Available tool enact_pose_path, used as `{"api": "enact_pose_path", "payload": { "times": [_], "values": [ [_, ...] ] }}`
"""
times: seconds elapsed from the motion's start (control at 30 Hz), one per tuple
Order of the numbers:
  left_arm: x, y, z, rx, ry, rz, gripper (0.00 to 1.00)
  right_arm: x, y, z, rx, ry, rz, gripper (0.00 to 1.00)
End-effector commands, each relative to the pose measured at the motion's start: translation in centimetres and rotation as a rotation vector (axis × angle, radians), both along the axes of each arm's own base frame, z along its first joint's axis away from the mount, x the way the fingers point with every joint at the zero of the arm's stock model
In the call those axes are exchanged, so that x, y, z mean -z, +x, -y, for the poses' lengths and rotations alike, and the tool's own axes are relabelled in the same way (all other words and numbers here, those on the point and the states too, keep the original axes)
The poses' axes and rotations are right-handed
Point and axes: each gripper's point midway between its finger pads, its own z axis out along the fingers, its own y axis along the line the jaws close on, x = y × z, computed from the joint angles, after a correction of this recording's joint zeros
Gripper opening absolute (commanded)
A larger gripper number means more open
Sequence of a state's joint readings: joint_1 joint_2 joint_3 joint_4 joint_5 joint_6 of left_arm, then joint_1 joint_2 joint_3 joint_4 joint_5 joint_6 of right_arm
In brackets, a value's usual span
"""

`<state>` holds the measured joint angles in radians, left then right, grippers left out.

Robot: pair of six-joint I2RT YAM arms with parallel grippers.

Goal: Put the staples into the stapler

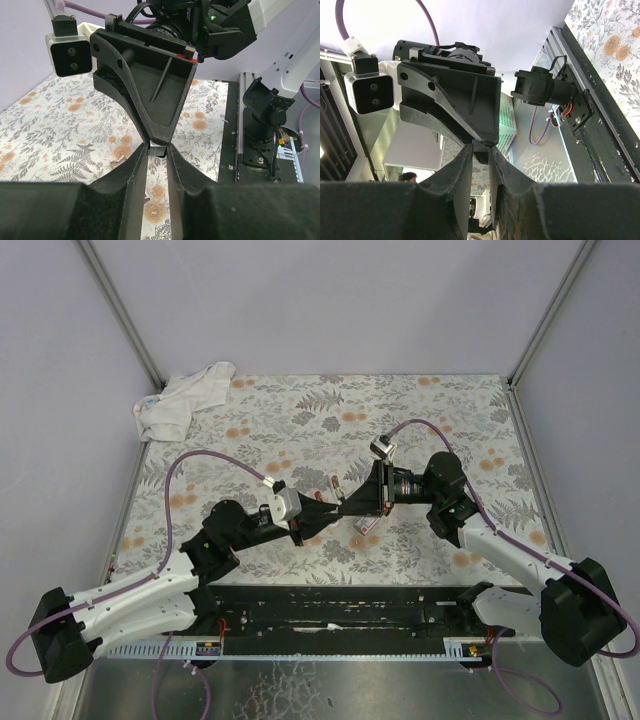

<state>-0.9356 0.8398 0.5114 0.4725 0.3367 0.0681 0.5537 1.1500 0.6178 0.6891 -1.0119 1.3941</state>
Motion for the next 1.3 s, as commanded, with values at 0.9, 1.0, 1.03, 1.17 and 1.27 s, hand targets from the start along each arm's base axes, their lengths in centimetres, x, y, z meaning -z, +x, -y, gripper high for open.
{"api": "enact_pose_path", "payload": {
  "times": [0.9, 1.0, 1.03, 1.17, 1.27],
  "values": [
    [4.0, 0.2, -1.7, -0.096, 0.063, -0.208, 0.04, 5.6, 3.7, 1.9, 0.256, -0.309, 0.111, 0.56],
    [5.9, 0.1, -2.3, -0.127, 0.115, -0.292, 0.04, 8.3, 4.9, 3.7, 0.335, -0.462, 0.145, 0.57],
    [7.0, 0.1, -2.5, -0.14, 0.153, -0.328, 0.04, 9.2, 5.4, 4.5, 0.367, -0.522, 0.173, 0.57],
    [10.2, 0.1, -2.3, -0.165, 0.27, -0.414, 0.04, 11.6, 7.0, 7.3, 0.466, -0.704, 0.283, 0.58],
    [13.0, 0.1, -1.8, -0.171, 0.408, -0.453, 0.04, 12.4, 7.7, 8.8, 0.506, -0.785, 0.359, 0.58]
  ]
}}
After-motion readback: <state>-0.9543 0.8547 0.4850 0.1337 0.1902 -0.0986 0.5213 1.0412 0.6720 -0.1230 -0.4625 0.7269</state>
